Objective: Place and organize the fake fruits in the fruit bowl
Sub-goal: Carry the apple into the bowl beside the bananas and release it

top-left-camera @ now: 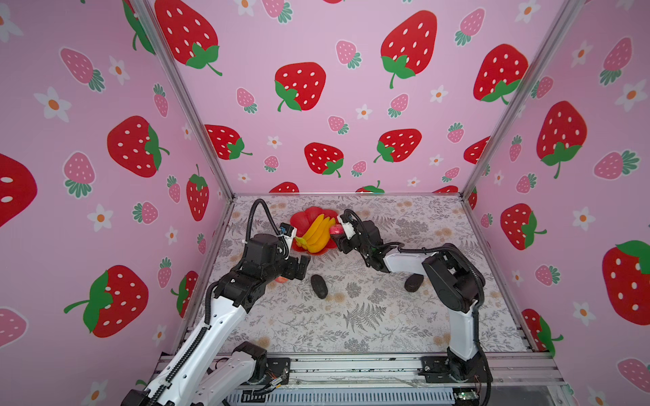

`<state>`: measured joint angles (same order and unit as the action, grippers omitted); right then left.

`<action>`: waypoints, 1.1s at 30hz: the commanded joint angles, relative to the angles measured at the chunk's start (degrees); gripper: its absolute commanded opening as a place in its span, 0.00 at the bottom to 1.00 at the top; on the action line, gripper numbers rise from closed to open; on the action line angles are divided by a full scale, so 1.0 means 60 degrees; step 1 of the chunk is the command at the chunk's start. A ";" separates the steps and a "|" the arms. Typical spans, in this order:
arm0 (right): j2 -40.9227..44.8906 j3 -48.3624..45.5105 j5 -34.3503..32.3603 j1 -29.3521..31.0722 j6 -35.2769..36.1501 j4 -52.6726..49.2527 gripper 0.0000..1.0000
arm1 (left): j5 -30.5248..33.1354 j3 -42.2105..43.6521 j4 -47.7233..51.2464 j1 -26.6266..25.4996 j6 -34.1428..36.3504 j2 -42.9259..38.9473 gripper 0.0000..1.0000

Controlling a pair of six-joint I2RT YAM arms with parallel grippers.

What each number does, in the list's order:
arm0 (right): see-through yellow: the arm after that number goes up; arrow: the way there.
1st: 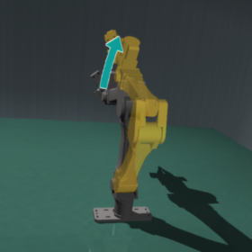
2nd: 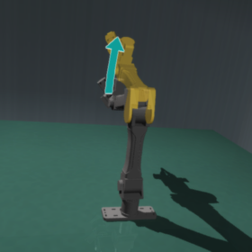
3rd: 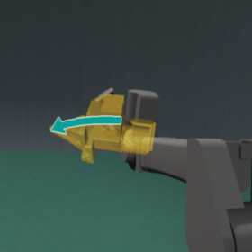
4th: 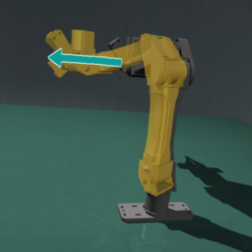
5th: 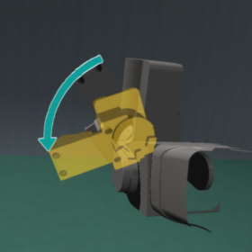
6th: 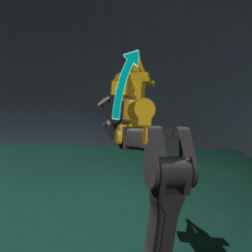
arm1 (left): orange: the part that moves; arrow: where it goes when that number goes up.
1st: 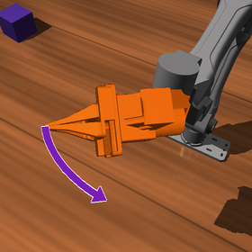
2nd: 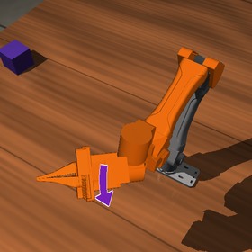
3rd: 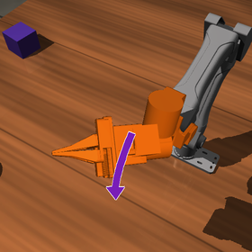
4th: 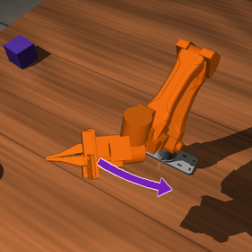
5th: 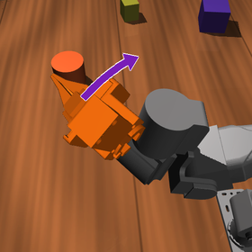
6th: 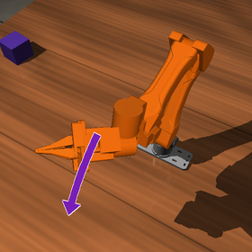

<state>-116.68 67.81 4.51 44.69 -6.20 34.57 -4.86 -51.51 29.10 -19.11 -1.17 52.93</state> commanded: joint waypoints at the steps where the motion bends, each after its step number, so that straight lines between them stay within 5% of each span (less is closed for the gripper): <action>1: -0.0063 0.0438 -0.0104 0.0077 0.0438 0.0318 0.53 | -0.0567 0.0050 -0.0291 0.0351 -0.0205 0.0019 0.99; 23: -0.1056 0.1258 -0.0366 0.0400 0.1014 -0.1273 0.56 | -0.1323 0.0088 -0.0397 0.0951 -0.0518 0.0052 0.99; 33: -0.1266 0.1668 -0.0473 0.0448 0.1285 -0.1732 0.71 | -0.1398 0.0110 -0.0390 0.1030 -0.0567 -0.0016 0.99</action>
<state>-123.63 76.05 2.11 46.78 -0.16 25.54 -12.23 -51.13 27.22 -13.32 -4.56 53.25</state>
